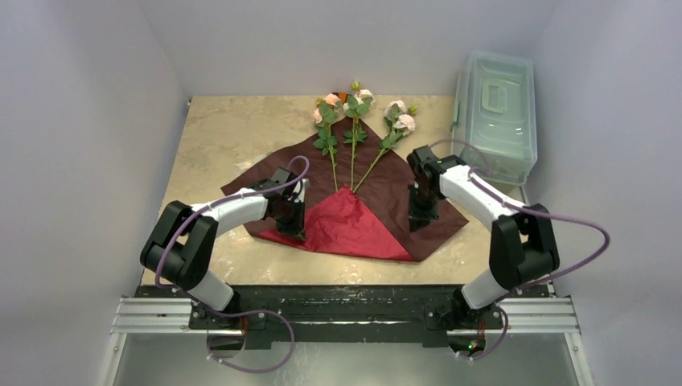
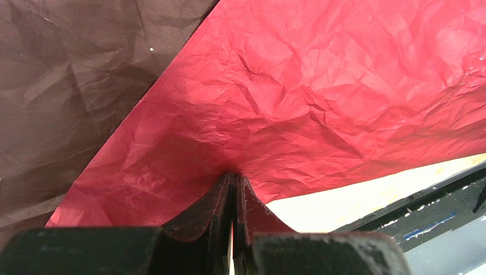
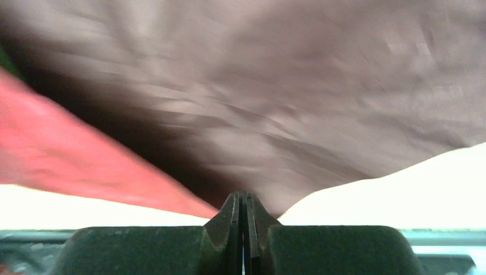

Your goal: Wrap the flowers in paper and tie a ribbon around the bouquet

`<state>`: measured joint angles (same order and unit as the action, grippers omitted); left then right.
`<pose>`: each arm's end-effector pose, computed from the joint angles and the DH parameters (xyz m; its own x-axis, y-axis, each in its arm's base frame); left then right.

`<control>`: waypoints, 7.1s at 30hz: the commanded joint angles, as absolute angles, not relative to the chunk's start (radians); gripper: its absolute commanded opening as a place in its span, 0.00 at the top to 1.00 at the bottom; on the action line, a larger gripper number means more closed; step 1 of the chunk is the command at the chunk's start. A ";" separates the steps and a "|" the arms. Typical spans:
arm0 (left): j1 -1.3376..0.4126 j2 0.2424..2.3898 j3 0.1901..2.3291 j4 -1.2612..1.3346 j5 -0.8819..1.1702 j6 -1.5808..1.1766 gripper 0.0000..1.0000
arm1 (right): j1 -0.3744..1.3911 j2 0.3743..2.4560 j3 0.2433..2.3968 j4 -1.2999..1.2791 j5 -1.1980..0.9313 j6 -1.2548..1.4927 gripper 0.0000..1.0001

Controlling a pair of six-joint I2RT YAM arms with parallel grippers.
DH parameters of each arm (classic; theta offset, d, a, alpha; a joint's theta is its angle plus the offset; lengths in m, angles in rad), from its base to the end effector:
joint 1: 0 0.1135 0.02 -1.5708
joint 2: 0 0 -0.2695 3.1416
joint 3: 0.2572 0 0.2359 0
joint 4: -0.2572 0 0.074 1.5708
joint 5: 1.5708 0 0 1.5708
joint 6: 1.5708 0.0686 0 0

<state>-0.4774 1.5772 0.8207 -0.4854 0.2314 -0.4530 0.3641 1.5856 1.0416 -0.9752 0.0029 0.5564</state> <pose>0.2364 -0.1400 0.1368 -0.9803 0.0275 -0.1954 0.0934 0.9370 -0.3365 0.2408 0.0915 0.1738 -0.9804 0.1916 -0.0453 0.1906 0.9814 0.0248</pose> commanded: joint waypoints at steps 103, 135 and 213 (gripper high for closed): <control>-0.536 1.638 0.903 -0.248 0.357 -0.238 1.00 | 0.349 2.396 2.171 -0.895 0.038 0.714 0.52; -0.536 1.680 0.883 -0.232 0.368 -0.224 1.00 | 0.350 2.315 2.055 -0.826 0.102 0.689 0.53; -0.536 1.723 0.959 -0.273 0.358 -0.261 1.00 | 0.413 2.475 2.297 -0.672 -0.038 0.557 0.66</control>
